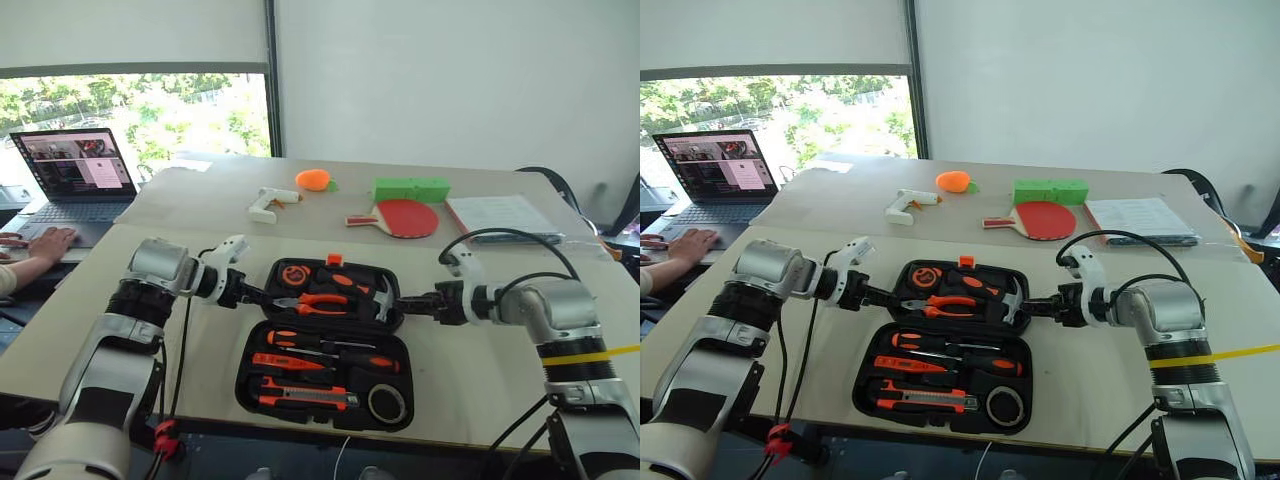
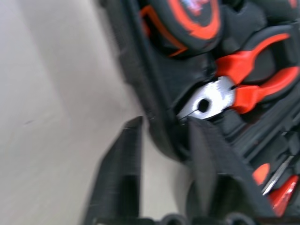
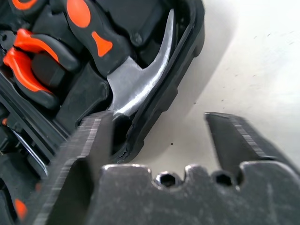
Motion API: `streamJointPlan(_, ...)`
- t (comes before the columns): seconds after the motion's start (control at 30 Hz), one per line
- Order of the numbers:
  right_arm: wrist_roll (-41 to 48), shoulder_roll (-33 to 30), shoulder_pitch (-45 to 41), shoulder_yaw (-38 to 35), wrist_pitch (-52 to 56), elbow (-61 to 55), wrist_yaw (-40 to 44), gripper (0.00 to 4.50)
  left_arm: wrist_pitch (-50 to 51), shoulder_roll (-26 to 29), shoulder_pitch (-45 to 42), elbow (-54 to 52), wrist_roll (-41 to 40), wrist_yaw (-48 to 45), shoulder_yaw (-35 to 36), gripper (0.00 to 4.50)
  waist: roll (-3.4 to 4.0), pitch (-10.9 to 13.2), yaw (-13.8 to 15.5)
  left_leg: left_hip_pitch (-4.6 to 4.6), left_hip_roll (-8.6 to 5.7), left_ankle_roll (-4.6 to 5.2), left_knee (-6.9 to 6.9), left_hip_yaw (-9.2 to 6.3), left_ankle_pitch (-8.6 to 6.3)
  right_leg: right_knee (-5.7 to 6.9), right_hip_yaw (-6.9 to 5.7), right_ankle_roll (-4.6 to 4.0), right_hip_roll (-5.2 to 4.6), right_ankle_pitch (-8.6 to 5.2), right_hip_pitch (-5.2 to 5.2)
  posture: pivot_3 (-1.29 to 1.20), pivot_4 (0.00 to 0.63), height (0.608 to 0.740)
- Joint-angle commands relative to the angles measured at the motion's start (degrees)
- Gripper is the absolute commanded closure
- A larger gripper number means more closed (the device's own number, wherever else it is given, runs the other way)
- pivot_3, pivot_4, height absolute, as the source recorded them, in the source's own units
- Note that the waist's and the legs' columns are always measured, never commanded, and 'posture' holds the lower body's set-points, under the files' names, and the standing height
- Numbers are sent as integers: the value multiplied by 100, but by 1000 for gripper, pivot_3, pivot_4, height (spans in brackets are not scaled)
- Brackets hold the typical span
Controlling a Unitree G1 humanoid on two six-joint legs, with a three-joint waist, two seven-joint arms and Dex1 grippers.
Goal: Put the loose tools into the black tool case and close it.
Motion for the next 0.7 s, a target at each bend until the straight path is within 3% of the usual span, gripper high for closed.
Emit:
streamJointPlan(0.03, 53, -56, -49, 116, 74, -178, 65, 2395, -35, -113, -98, 20, -21, 9, -12, 4498, 2, -1, 6, 2, -2, 0, 1, 0, 0, 2, 0, 0, -1, 0, 2, 0, 150, 736)
streamJointPlan(0.2, 20, -73, -40, 307, 51, -171, 119, 4079, 54, -109, -48, -73, -86, -6, -19, 4500, 3, -2, -8, 16, -1, -2, 1, -3, 1, 7, 0, 1, 0, 0, 15, 0, 150, 736)
streamJointPlan(0.27, -10, -44, -49, 298, -71, -141, 104, 4392, 7, -129, -7, -80, -129, 26, 85, 4500, 2, -2, -14, 21, -2, -2, 2, -3, 1, 6, 0, 1, 0, 0, 21, 0, 150, 736)
streamJointPlan(0.53, 120, 109, -163, -301, -697, -460, -68, 4498, -642, -371, 303, -685, -372, 175, 809, 4500, 2, -1, 13, 17, -5, -14, 5, -5, 9, 11, 0, 6, -5, 3, 19, 0, 150, 736)
streamJointPlan(0.7, -34, 143, 63, -565, -1770, -1105, -218, 4498, -1395, -576, 631, -1420, -598, 318, 1460, 4500, 5, 6, 16, -27, -9, -19, 4, -8, 12, 11, 1, 9, -9, 6, -26, 0, 150, 736)
